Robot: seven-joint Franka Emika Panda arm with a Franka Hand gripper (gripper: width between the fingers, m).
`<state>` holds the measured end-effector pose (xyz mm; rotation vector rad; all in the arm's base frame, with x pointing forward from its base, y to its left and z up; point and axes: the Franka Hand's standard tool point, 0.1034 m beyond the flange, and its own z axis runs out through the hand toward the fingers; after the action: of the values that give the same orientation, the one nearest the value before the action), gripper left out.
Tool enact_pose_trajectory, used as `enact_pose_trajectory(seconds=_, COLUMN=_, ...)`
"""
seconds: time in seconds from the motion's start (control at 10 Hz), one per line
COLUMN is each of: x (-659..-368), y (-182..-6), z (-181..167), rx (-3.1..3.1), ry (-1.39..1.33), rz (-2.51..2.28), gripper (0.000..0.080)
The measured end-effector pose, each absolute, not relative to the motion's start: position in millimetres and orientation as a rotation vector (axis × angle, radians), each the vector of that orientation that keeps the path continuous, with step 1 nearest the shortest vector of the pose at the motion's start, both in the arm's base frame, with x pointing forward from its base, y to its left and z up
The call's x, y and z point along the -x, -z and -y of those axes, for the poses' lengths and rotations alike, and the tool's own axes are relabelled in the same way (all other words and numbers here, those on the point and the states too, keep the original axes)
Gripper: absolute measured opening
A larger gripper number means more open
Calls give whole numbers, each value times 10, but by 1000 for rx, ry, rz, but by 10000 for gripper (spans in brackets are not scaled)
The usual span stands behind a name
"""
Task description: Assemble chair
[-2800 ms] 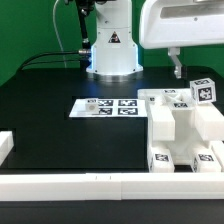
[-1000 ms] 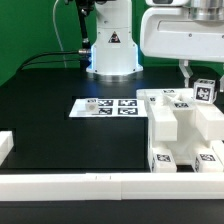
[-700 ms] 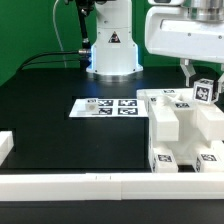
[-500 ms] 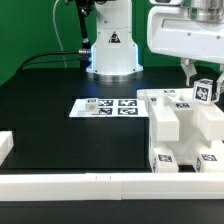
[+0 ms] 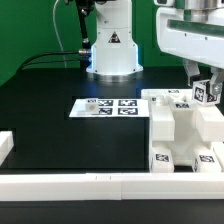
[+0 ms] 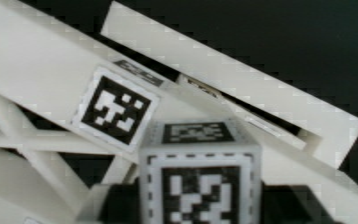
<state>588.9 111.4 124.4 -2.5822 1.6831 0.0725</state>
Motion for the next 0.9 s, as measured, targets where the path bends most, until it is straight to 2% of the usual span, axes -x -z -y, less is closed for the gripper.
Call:
enact_pose_trajectory(seconds=0.1, x=-5889, y=-1245, z=-1113, rx=2593, ry=-71, rz=-1667, gripper=451)
enact_pose_trajectory(seconds=0.2, x=-5890, y=-1248, z=-1120, rx=2670, ry=-65, rz=-1540, gripper=577)
enact_pose_trajectory(seconds=0.3, x=-5922, y=-1251, z=-1108, rx=2712, ry=-22, rz=-1430, gripper=630)
enact_pose_trajectory(seconds=0.5, x=-5901, y=-1222, z=-1201, rx=2939, ry=73, rz=-870, gripper=646)
enact_pose_trajectory(seconds=0.9, x=-5864, y=-1204, z=-1205, rx=3084, ry=89, rz=-387, gripper=649)
